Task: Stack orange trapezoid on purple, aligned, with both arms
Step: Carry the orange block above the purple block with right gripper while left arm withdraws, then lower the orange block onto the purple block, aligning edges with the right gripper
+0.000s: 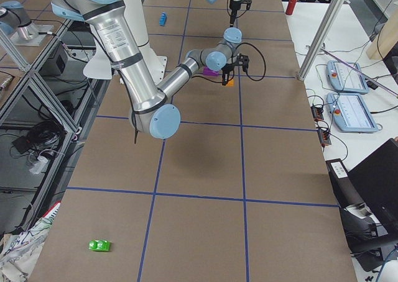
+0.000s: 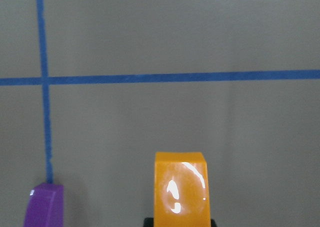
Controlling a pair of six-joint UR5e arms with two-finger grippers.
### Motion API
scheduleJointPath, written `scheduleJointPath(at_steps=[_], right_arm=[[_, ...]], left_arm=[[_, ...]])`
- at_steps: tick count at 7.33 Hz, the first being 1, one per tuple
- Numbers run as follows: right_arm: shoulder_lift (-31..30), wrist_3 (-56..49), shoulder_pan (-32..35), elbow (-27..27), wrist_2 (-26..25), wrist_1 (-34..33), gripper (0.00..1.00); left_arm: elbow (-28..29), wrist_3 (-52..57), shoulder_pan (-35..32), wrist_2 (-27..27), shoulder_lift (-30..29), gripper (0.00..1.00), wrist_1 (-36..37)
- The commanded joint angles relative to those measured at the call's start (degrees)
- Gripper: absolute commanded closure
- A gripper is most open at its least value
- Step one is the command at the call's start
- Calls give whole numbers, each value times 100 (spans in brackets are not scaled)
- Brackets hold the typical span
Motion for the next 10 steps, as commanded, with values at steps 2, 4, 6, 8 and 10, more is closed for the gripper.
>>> scheduleJointPath(at_steps=[2, 4, 6, 8, 10], right_arm=[[1037, 1097, -978, -314, -782, -470, 100], [1205, 1230, -1199, -499, -933, -470, 100], [1240, 1231, -1384, -500, -994, -470, 100], [1267, 1231, -1446, -543, -1073, -479, 100], [1380, 1161, -1481, -788, -1161, -497, 100]], left_arm=[[-82, 347, -286, -186, 398, 0, -3], [-91, 321, -295, -168, 407, 0, -3], [-143, 295, -286, -168, 433, 0, 5], [-205, 286, -295, -168, 486, 0, 6], [-214, 286, -295, -168, 486, 0, 5]])
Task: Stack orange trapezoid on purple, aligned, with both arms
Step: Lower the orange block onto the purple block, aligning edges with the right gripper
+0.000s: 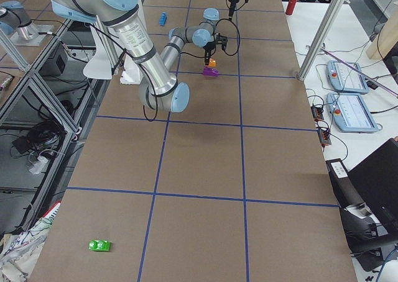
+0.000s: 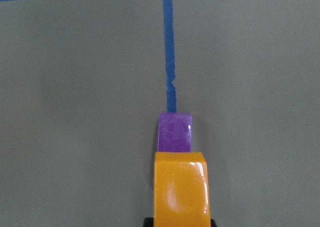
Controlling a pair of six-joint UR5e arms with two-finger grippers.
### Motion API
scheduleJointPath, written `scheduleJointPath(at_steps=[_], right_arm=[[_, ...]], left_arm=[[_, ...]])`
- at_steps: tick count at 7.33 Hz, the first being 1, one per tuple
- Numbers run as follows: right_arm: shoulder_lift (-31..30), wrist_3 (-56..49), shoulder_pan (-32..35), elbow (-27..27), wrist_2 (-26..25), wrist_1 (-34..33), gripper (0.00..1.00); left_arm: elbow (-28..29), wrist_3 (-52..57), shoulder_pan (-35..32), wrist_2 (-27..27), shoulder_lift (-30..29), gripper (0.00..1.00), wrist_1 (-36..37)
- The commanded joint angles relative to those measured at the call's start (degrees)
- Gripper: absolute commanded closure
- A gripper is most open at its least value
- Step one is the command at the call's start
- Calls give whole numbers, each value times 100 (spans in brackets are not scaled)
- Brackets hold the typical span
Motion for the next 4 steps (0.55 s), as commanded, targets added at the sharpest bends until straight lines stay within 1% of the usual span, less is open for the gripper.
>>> scheduleJointPath(at_steps=[1, 4], right_arm=[[68, -61, -58, -157, -34, -14, 100], [51, -61, -120, -157, -43, -22, 100]], left_arm=[[-37, -2, 8, 0, 4, 0, 4], [-46, -2, 8, -9, 4, 0, 4]])
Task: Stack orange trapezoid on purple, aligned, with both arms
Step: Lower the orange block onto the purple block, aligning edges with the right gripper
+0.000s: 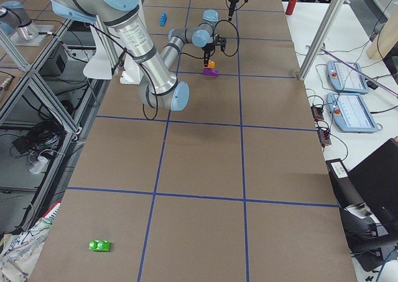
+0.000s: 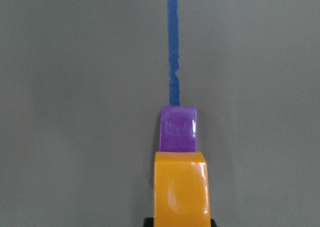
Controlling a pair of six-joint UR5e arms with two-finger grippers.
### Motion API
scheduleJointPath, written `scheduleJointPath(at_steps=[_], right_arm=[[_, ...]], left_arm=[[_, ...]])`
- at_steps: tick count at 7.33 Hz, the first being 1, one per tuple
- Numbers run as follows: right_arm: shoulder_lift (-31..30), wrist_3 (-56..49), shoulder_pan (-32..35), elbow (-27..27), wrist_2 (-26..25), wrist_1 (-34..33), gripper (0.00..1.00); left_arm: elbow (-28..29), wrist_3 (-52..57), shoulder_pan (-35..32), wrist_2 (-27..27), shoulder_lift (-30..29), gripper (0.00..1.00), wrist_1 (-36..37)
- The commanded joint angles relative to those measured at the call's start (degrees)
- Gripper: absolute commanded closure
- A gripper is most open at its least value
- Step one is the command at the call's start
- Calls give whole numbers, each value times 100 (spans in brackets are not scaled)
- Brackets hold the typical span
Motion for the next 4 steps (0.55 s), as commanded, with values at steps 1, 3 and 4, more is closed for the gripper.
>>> scheduleJointPath(at_steps=[1, 3, 4], right_arm=[[-8, -2, -37, -4, -7, -7, 100], [0, 7, -46, -47, -16, 2, 100], [0, 7, -37, -74, -16, 2, 100]], left_arm=[[-8, -5, 1, -3, 0, 0, 0], [-8, -5, 1, 6, 0, 0, 0], [-8, -5, 1, -3, 0, 0, 0]])
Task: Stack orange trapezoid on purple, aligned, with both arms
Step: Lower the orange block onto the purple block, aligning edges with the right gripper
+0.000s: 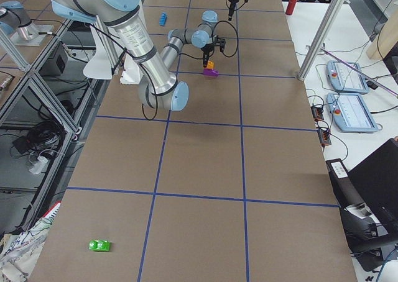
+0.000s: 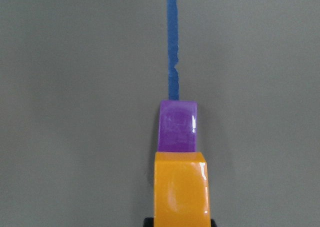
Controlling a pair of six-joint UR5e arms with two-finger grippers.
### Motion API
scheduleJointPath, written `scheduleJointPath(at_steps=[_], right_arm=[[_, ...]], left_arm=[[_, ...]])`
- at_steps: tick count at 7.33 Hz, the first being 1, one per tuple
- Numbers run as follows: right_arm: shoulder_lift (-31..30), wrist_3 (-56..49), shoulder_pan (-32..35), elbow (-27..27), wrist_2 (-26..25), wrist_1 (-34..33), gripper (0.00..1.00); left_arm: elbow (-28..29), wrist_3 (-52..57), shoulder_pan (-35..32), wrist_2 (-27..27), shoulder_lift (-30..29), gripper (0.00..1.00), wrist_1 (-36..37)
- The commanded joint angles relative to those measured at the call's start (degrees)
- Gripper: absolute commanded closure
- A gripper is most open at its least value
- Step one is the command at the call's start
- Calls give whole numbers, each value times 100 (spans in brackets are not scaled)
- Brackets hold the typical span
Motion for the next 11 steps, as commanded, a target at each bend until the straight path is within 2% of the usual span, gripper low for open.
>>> scheduleJointPath(at_steps=[1, 8, 11], right_arm=[[4, -8, -7, -50, -3, 1, 100], [21, -25, -51, -165, -12, 27, 100], [21, -61, -122, -165, -197, 27, 100]], left_arm=[[-18, 0, 0, -4, 0, 0, 0], [-36, 0, 0, -4, 0, 0, 0], [-53, -9, 0, -13, 0, 0, 0]])
